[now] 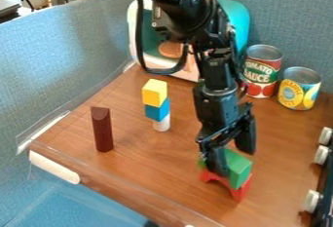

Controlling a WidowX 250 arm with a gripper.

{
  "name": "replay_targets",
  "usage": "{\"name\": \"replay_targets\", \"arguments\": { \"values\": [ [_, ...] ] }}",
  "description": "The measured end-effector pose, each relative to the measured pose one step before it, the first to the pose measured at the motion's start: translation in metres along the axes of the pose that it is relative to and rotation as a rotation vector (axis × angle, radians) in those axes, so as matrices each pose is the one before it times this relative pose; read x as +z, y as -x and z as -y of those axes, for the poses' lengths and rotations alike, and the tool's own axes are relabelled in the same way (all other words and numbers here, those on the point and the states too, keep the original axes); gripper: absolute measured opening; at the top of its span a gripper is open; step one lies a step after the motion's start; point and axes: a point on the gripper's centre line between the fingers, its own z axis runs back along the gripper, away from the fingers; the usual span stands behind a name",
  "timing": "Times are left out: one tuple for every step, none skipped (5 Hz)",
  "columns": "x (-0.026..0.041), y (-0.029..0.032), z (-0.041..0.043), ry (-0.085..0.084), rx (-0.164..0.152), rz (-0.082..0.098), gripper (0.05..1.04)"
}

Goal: Put the green arch on top of the red arch

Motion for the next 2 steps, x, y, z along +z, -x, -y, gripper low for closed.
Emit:
{"name": "replay_targets", "arguments": {
  "values": [
    [0.02626, 0.00659, 0.01432, 0.0382, -0.034, 0.0296, 1.001],
    [0.02923, 0.0034, 0.01034, -0.0273, -0.0372, 0.0543, 1.001]
  ]
}}
